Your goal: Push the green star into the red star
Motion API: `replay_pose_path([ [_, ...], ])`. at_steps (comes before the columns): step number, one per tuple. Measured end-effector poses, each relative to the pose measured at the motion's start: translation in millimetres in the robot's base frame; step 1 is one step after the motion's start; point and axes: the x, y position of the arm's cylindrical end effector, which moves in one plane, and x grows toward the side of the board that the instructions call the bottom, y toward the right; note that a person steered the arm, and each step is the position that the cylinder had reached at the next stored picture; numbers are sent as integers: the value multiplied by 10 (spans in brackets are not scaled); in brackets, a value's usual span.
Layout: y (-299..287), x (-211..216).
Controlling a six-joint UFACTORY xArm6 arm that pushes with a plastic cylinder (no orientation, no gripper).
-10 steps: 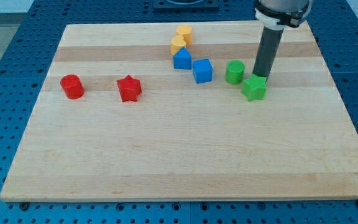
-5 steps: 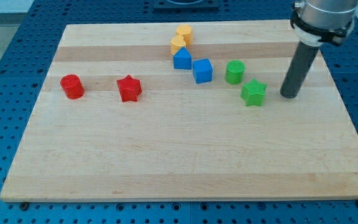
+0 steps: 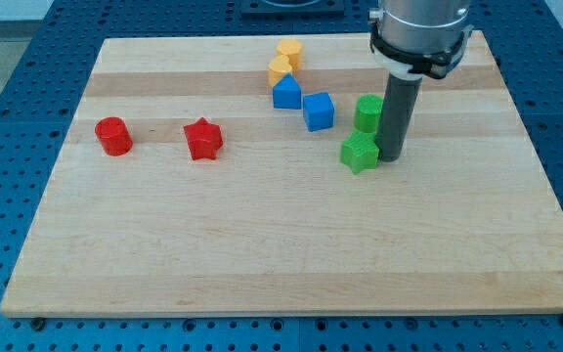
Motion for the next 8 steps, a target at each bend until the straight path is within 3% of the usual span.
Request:
replay_pose_path([
  [2, -583, 14],
  [5, -1034, 449],
  [8, -1146, 121],
])
